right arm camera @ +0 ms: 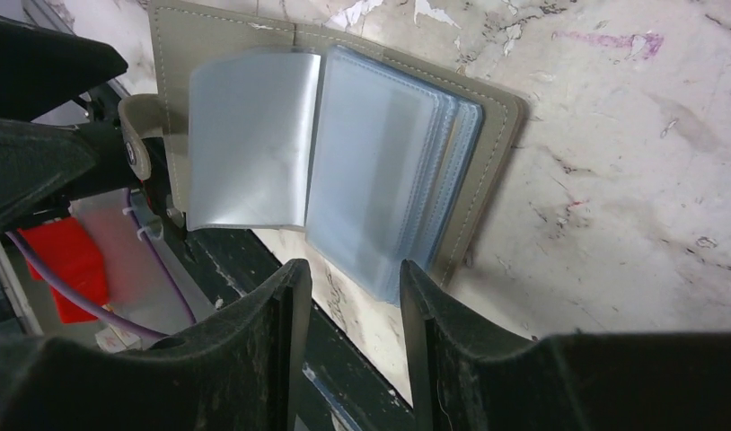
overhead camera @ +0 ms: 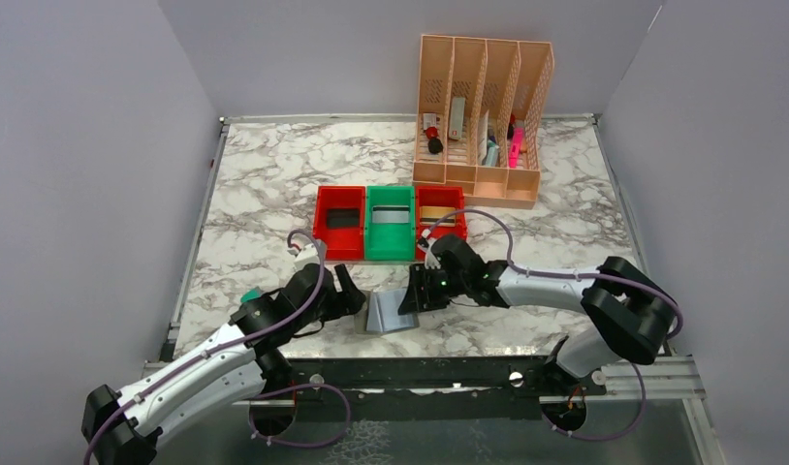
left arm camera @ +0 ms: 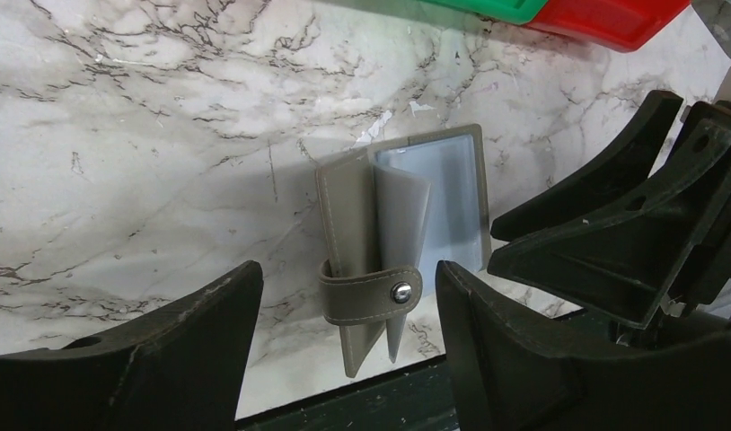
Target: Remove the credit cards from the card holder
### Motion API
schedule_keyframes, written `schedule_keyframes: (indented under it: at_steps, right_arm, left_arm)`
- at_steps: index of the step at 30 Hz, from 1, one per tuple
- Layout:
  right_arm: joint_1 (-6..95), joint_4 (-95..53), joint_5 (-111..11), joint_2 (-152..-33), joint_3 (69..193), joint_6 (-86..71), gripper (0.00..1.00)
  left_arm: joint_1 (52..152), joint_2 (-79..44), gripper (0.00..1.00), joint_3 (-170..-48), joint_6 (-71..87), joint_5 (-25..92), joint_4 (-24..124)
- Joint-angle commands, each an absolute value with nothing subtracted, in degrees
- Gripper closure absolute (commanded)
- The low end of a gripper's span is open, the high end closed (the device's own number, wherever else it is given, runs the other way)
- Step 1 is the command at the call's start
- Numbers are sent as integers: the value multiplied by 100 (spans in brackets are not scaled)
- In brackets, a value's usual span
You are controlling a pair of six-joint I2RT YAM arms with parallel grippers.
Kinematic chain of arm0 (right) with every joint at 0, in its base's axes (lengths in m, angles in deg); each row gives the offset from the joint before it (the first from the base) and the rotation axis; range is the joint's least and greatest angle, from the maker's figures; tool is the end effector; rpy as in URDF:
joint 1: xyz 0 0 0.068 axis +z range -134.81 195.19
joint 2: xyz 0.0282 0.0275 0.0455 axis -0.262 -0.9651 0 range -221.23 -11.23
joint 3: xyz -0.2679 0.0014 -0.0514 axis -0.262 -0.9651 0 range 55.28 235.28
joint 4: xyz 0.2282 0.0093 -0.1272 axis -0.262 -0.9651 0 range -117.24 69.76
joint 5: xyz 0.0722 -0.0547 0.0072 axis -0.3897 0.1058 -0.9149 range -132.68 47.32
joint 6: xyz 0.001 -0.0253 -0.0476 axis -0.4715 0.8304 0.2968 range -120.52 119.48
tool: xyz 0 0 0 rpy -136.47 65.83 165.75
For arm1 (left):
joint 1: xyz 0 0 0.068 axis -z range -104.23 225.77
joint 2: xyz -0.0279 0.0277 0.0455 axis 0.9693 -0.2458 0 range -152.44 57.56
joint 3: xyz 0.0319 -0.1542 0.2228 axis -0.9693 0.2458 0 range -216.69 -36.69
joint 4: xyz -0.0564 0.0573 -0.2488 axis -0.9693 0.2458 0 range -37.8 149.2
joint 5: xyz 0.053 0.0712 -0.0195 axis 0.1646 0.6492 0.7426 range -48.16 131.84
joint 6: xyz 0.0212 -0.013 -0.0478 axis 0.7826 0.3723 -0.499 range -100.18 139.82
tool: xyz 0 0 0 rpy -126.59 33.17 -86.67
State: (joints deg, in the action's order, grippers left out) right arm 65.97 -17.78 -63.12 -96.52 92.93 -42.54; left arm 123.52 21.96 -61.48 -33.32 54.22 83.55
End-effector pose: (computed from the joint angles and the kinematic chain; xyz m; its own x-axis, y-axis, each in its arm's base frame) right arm 0.1696 0.2274 0.1599 -0.9233 -0.1394 -0.3578 -0.3547 0.6663 0.6559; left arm 0.0983 -0.0970 0.2072 -0.7637 -0.3215 -0.5598 0.0086 0.8620 -0.5068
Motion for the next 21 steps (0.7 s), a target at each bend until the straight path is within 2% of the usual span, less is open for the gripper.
schedule_keyframes:
  at_steps: [1, 11, 16, 19, 21]
  right_arm:
    - [6599, -1339, -6536, -9822, 9306, -4476, 55]
    - [6599, -1376, -6498, -10208, 9455, -4460, 60]
    - [6599, -1359, -6534, -10208, 9480, -4473, 69]
    - [6599, -1410, -6526, -10155, 9531, -4465, 72]
    - [6599, -1450, -6575, -10149, 9600, -4447, 74]
  left_arm:
    - [12342, 2095, 30, -6043, -3325, 5147, 8090]
    - [12347, 1898, 49, -5897, -3265, 4990, 7888]
    - [12347, 1767, 61, -5775, -3200, 4909, 7843]
    - [12347, 1712, 71, -5653, -3215, 4864, 7828]
    - [12343, 1706, 73, -5593, -3242, 4837, 7792]
